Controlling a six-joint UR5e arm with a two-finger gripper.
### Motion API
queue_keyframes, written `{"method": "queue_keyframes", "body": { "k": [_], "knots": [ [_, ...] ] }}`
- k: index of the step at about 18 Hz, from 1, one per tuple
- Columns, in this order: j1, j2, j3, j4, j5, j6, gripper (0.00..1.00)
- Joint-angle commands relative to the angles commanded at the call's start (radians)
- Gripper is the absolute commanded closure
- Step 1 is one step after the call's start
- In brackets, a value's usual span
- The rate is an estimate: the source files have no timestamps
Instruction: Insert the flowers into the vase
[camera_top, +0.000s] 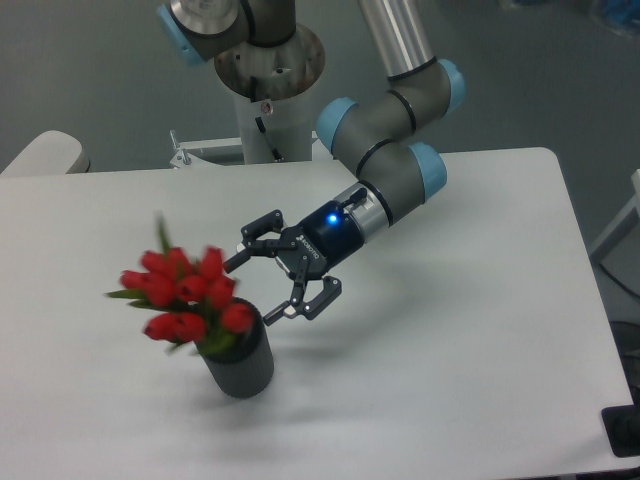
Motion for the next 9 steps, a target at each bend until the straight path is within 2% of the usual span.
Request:
{"method": "queue_keyframes", "body": {
  "k": [4, 9],
  "knots": [
    [0.021, 0.005, 0.014, 0.002, 0.011, 0.000, 0.00],
    [0.113, 0.049, 0.049, 0.000, 0.150, 0.003, 0.00]
  ]
}}
